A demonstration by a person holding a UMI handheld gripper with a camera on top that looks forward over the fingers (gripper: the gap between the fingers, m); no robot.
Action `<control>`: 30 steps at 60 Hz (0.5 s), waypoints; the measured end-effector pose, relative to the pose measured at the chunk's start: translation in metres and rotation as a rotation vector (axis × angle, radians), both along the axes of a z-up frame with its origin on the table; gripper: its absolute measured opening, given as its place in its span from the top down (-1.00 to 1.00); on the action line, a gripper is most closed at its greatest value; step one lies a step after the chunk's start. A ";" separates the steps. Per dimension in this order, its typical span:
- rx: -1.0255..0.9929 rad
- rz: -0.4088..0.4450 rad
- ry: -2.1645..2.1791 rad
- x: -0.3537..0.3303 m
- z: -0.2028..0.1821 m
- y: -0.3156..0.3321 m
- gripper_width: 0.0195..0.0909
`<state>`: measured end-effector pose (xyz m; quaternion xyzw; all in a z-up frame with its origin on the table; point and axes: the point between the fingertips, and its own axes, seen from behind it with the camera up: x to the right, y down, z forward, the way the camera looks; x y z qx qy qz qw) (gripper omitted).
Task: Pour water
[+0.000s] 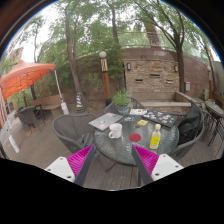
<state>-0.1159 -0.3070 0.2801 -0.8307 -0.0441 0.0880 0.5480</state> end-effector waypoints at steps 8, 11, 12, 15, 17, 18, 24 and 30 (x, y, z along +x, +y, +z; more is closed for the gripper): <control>-0.003 -0.069 -0.014 0.011 -0.010 0.017 -0.78; -0.023 -0.114 -0.010 0.011 -0.020 0.022 -0.78; -0.025 -0.128 -0.009 0.012 -0.020 0.024 -0.78; -0.012 -0.159 0.001 0.015 -0.020 0.030 -0.79; -0.007 -0.171 0.006 0.013 -0.018 0.033 -0.79; -0.006 -0.176 0.006 0.010 -0.021 0.035 -0.79; 0.003 -0.206 -0.034 0.023 -0.030 0.046 -0.72; 0.019 -0.238 -0.067 0.053 -0.046 0.059 -0.72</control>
